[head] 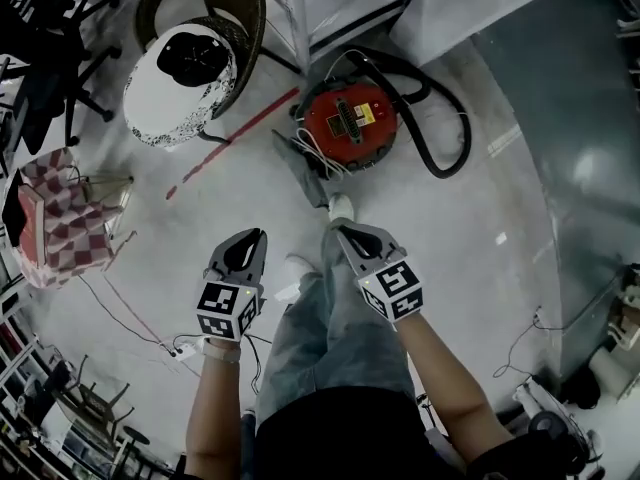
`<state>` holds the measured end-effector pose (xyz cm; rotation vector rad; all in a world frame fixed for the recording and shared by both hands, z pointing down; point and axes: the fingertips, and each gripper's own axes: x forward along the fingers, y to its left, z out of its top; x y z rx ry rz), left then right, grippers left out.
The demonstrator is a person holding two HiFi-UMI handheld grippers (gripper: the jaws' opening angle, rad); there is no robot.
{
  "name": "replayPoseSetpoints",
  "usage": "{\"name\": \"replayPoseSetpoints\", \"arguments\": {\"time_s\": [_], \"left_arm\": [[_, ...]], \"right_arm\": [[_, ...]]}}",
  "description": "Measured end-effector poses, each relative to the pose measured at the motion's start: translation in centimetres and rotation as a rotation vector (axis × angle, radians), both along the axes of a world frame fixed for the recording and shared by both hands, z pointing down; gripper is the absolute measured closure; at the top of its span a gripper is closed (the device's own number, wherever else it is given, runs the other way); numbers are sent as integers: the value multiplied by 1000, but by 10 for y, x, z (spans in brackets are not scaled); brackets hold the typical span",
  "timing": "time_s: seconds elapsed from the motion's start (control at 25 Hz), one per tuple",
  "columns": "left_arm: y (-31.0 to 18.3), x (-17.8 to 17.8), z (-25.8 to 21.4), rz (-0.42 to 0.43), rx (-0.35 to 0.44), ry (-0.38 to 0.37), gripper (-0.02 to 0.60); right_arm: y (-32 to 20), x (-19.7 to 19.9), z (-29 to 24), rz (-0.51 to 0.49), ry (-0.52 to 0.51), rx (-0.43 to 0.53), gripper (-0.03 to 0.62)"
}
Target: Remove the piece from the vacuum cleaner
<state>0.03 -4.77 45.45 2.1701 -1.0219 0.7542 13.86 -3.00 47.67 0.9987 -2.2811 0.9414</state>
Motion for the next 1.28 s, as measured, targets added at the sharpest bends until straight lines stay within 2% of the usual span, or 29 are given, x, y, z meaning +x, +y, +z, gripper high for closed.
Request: {"name": "replayPoseSetpoints", "arguments": {"time_s": [0.28, 0.48, 0.68, 0.88, 1.28], "left_arm": [[-20, 8, 66, -55, -63, -10, 555], [-40, 9, 107, -121, -83, -9, 517], [-47, 13, 152, -132, -127, -5, 488], [-64, 11, 190, -180, -149, 10, 470], [-97, 18, 271, -187, -195, 41, 407]], "right_arm": [[-21, 4, 65, -10, -1, -60, 563], [-39, 2, 113, -45, 4, -84, 563], [-53, 1, 151, -42, 5, -106, 563], [-66, -5, 188, -41, 15, -122, 562], [-88, -21, 252, -76, 46, -129, 536]]}}
